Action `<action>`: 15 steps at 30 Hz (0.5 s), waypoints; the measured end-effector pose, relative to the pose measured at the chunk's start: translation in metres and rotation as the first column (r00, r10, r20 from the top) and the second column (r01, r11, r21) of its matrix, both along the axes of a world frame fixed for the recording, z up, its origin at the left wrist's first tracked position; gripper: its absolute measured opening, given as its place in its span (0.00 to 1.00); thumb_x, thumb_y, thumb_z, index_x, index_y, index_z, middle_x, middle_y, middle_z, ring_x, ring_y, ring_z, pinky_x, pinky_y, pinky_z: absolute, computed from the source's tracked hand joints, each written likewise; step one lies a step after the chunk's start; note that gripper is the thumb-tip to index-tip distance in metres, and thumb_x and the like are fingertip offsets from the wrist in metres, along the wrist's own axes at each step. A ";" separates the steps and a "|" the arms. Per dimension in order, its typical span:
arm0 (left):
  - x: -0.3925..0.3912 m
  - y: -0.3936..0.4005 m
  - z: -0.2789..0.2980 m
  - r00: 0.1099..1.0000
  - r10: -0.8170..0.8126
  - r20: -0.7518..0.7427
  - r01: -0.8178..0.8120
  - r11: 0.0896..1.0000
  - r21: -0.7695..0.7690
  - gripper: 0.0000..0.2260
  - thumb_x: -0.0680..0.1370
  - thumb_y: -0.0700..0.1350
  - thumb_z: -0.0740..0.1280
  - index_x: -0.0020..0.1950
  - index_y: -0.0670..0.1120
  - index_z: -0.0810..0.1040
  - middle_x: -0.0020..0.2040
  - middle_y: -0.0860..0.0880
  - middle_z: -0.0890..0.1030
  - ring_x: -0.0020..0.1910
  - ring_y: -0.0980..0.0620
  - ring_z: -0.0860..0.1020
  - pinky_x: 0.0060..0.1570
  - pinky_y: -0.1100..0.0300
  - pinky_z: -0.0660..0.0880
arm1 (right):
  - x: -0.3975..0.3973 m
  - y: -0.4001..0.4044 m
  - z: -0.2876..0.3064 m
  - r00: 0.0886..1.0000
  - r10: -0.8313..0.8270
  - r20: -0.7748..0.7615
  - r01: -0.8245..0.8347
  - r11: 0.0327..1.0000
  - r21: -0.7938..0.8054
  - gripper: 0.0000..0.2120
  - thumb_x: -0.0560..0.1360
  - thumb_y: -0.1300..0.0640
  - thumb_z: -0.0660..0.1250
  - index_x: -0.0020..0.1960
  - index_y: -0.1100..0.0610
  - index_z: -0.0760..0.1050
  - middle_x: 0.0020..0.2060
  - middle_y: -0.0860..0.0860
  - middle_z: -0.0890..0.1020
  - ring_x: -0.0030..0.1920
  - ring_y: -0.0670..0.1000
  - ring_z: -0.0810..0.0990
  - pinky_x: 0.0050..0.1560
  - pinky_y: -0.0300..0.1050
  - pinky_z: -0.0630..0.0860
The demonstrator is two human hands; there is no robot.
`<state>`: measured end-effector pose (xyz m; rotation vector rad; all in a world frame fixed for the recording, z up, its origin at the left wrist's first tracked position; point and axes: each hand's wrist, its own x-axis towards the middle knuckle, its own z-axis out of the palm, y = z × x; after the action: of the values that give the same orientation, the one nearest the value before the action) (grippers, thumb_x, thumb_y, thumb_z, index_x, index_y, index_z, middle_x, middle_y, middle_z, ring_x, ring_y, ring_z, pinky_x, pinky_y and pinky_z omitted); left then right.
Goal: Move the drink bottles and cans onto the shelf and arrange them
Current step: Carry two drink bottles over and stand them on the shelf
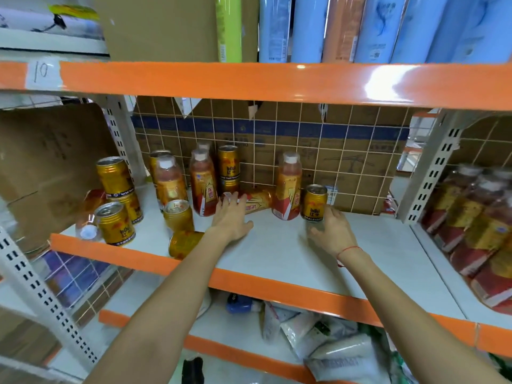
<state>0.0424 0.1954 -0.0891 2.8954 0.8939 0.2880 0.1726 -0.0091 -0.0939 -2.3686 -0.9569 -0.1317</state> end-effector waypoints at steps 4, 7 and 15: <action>0.013 0.016 0.004 0.998 -0.058 0.013 0.057 0.997 0.051 0.35 0.76 0.52 0.66 0.77 0.44 0.53 0.76 0.42 0.57 0.75 0.42 0.56 0.74 0.48 0.55 | 0.004 0.019 -0.004 0.999 -0.011 -0.050 0.013 0.999 0.039 0.23 0.73 0.54 0.68 0.64 0.59 0.67 0.58 0.60 0.75 0.58 0.60 0.73 0.56 0.49 0.73; 0.025 0.027 0.009 0.992 -0.125 -0.002 0.125 0.991 0.054 0.35 0.74 0.51 0.68 0.76 0.43 0.56 0.75 0.42 0.60 0.73 0.43 0.59 0.73 0.49 0.57 | 0.007 0.036 0.002 0.997 -0.002 -0.075 0.008 0.996 0.089 0.24 0.73 0.53 0.69 0.65 0.59 0.65 0.57 0.60 0.76 0.56 0.60 0.75 0.53 0.49 0.73; 0.055 0.047 0.003 0.985 -0.163 -0.060 0.164 0.986 0.016 0.38 0.73 0.53 0.70 0.77 0.46 0.54 0.75 0.44 0.59 0.74 0.42 0.58 0.69 0.40 0.63 | 0.019 0.076 0.014 0.997 0.013 -0.077 0.002 0.983 0.184 0.27 0.71 0.53 0.71 0.66 0.57 0.64 0.59 0.57 0.77 0.59 0.57 0.76 0.58 0.54 0.76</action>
<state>0.0975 0.2426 -0.0861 2.9878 0.6585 0.2001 0.1919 0.0672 -0.0795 -2.1856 -0.8753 -0.1189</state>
